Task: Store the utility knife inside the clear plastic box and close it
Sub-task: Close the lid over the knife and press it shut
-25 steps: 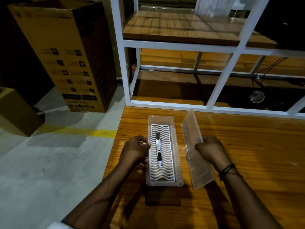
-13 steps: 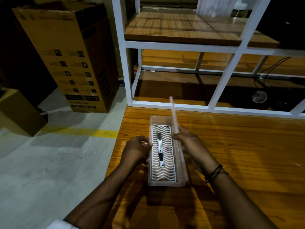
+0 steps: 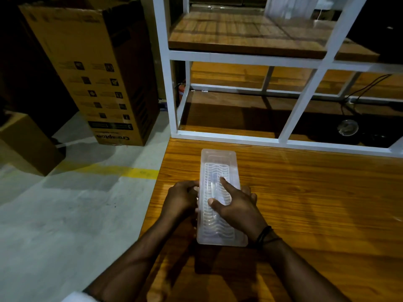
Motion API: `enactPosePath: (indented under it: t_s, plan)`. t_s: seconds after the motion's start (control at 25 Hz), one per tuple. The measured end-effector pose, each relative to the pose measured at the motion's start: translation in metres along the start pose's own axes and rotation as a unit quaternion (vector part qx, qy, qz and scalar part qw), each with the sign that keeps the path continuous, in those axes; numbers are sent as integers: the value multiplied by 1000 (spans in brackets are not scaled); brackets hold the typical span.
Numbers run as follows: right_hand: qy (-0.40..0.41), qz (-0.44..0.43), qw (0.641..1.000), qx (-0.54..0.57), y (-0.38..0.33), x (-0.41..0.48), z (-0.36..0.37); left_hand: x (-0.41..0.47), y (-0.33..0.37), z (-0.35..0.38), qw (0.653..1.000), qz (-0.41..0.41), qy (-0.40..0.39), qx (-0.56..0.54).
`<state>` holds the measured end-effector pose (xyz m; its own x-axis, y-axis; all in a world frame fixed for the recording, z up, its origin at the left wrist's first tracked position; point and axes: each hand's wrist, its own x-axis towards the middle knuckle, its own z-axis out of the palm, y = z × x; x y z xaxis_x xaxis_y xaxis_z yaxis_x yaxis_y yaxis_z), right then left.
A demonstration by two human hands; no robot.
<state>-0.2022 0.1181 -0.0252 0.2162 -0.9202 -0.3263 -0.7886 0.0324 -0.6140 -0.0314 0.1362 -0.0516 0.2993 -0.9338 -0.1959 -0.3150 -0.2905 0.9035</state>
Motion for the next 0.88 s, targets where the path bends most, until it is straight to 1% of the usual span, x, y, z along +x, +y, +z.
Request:
enactPosePath:
  t_s: [0.2,0.4,0.48,0.64,0.72,0.84,0.88]
  plan:
    - [39,-10,999,-12,7,2,10,0,-7,9,999,21,31,39]
    - [127,-51,989,-47,17,2,30,-13,-16,28,995,52,62,55]
    - [151,-65,984,-69,18,5,34,-13,-16,33,993,58,76,64]
    - [164,-71,981,-80,17,11,35,-9,-9,32,989,80,89,92]
    - [168,-73,980,-84,15,14,35,-8,-5,29,987,79,90,109]
    - [167,-62,981,-78,13,16,35,-19,-6,29,978,70,68,186]
    - [165,-58,981,-80,12,17,35,-26,-7,30,976,70,65,195]
